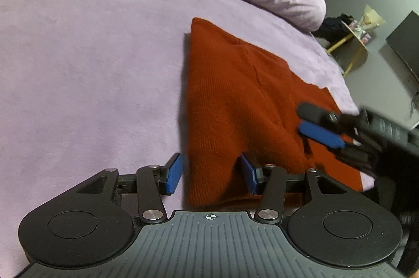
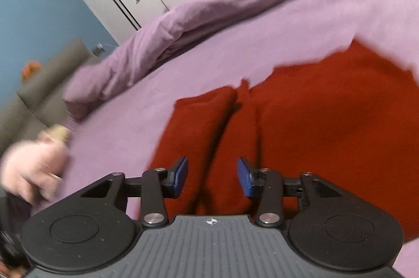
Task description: Fold small clothes
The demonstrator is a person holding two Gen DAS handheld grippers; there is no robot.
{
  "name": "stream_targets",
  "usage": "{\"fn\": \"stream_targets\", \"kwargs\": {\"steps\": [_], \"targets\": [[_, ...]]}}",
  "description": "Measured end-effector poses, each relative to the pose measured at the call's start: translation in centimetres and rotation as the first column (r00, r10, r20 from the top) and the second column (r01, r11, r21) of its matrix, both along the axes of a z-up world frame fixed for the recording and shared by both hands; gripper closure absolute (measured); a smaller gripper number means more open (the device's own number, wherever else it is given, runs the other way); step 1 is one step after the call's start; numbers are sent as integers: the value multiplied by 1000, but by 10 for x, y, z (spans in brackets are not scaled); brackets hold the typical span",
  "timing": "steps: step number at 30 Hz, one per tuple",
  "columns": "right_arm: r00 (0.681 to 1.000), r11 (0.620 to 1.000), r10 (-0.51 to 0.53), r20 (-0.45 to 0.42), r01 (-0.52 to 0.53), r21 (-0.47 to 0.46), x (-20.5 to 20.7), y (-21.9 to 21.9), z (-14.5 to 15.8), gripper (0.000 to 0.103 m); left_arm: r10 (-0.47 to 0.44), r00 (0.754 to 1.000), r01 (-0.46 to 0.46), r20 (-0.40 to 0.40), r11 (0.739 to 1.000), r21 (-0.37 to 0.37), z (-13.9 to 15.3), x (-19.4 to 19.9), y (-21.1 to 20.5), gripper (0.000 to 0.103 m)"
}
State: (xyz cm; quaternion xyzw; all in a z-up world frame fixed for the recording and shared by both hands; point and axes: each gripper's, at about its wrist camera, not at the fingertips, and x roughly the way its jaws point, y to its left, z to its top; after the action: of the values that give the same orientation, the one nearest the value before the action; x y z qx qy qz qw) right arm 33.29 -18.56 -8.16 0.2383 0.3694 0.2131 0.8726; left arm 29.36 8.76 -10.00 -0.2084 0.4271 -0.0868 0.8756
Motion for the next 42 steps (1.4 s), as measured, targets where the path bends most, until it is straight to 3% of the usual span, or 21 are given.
{"fn": "stream_targets", "kwargs": {"steps": [2, 4, 6, 7, 11, 15, 18, 19, 20, 22, 28, 31, 33, 36, 38, 40, 42], "targets": [[999, 998, 13, -37, -11, 57, 13, 4, -6, 61, -1, 1000, 1, -3, 1000, 17, 0, 1, -2, 49], [999, 999, 23, -38, -22, 33, 20, 14, -11, 64, -3, 1000, 3, -2, 999, 32, 2, 0, -4, 49], [999, 999, 35, -24, -36, -6, 23, 24, -14, 92, -1, 1000, 1, -5, 999, 50, 5, -1, -6, 48], [999, 998, 39, -22, -40, -40, 21, 29, -15, 97, 2, 1000, -2, -3, 999, 51, 7, -2, -6, 48], [1000, 991, 7, 27, -3, -134, 13, 28, -4, 98, -3, 1000, 3, 14, 999, 53, 12, -3, -6, 43], [1000, 976, 12, 24, -7, -218, 11, 29, -18, 98, -18, 1000, 19, -22, 997, 69, -1, 4, -13, 41], [999, 984, 40, 34, -33, -177, 9, 21, -5, 94, -14, 1000, 15, -11, 998, 64, 0, 1, -9, 41], [999, 990, 26, 48, -19, -141, 6, 12, 0, 83, -13, 1000, 14, -12, 998, 61, 0, 0, -8, 41], [998, 991, -5, 67, 14, -131, 3, 4, 3, 64, -10, 1000, 11, -16, 998, 55, -1, 1, -6, 41], [997, 993, -37, 72, 45, -111, 5, -8, 3, 47, -4, 1000, 5, -21, 999, 45, 0, 0, -5, 41], [988, 985, -50, -145, 73, 157, 26, -31, -29, 46, -12, 1000, 14, -28, 999, 52, 3, -2, -8, 41], [991, 982, -31, -133, 55, 181, 31, -19, -28, 46, -24, 999, 25, -27, 998, 60, 5, -4, -6, 41], [993, 989, -13, -119, 30, 144, 36, -6, -23, 46, -22, 999, 24, -28, 997, 67, 6, -7, -6, 41], [997, 998, 22, -77, -17, 64, 41, 15, -16, 53, -25, 999, 27, -21, 998, 56, 9, -15, -6, 41], [998, 999, 31, -53, -31, 6, 42, 25, -12, 72, -36, 999, 37, -19, 997, 63, 9, -20, -9, 41], [999, 998, 38, -38, -40, -46, 43, 31, -10, 84, -52, 998, 54, -26, 994, 90, 8, -24, -12, 40], [999, 993, 45, -21, -47, -105, 43, 37, -8, 87, -71, 997, 75, -32, 989, 126, 6, -27, -17, 40]]}}
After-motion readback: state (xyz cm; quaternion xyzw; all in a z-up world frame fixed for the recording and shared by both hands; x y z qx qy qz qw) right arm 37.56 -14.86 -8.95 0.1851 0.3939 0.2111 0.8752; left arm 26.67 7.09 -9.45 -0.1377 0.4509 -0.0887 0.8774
